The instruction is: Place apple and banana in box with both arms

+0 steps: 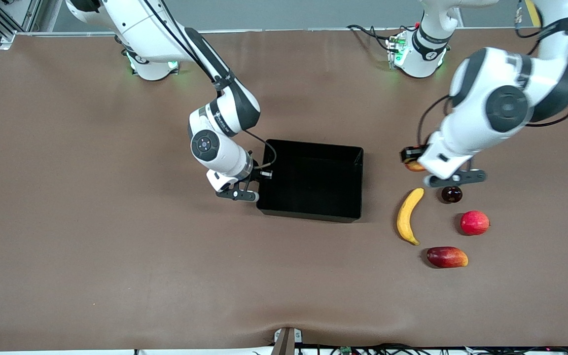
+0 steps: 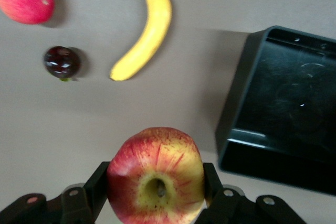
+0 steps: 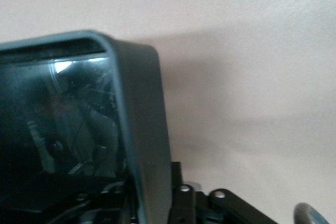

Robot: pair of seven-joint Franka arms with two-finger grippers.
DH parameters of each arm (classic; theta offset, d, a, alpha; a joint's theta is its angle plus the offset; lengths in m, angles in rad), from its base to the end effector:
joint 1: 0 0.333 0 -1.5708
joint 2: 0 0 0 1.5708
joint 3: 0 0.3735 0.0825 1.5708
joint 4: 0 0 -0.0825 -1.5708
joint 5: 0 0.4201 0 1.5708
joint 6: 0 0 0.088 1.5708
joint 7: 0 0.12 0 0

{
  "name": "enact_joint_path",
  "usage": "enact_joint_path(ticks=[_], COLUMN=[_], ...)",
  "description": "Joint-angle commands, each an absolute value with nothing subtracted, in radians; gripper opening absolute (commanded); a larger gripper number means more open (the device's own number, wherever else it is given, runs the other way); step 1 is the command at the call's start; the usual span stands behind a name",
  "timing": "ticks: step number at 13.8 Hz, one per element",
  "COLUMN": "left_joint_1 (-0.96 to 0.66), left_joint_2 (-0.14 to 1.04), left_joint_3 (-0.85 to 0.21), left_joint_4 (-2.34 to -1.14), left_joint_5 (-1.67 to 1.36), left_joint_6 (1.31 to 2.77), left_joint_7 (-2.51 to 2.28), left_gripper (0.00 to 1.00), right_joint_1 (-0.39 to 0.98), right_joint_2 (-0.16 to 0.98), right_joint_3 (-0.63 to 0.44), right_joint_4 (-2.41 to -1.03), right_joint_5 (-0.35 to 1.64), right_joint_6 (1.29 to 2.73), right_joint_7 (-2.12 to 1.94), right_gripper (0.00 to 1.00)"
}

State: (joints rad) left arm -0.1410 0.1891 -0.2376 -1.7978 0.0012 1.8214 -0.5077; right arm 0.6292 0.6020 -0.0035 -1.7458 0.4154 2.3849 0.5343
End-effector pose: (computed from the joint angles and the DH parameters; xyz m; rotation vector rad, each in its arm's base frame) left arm 0.5933 -0.2270 0.4603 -3.0953 -0.2003 0.2538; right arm 0.5875 0.4340 0.2428 -2.8598 0.2967 0.1839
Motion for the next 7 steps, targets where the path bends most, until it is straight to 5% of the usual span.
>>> enact_joint_path(ticks=[1, 4, 7], left_joint_1=[-0.218, -0.313, -0.357], left_joint_2=[0.244, 0.322, 0.397], left_joint_3=[-0.233, -0.232, -0.232], left_joint_4=[-1.789, -1.789, -1.796], left_joint_5=[-0.012, -0.008, 0.002], left_joint_6=[1.896, 2.02, 2.123], left_joint_7=[-0.625, -0.782, -0.863], left_gripper=[0.0, 0.0, 0.0], right_joint_1=[0.617, 0.607, 0.583], right_joint_2=[0.585, 0.506, 0.502], right_joint_3=[-0.006, -0.057, -0.148], right_joint_4=[-1.717, -1.642, -1.459], right_joint_5=[0.419, 0.41, 0.408], right_joint_6=[2.335, 2.141, 1.794], right_joint_7=[0.545, 0.542, 0.543], right_gripper=[1.0, 1.0, 1.0])
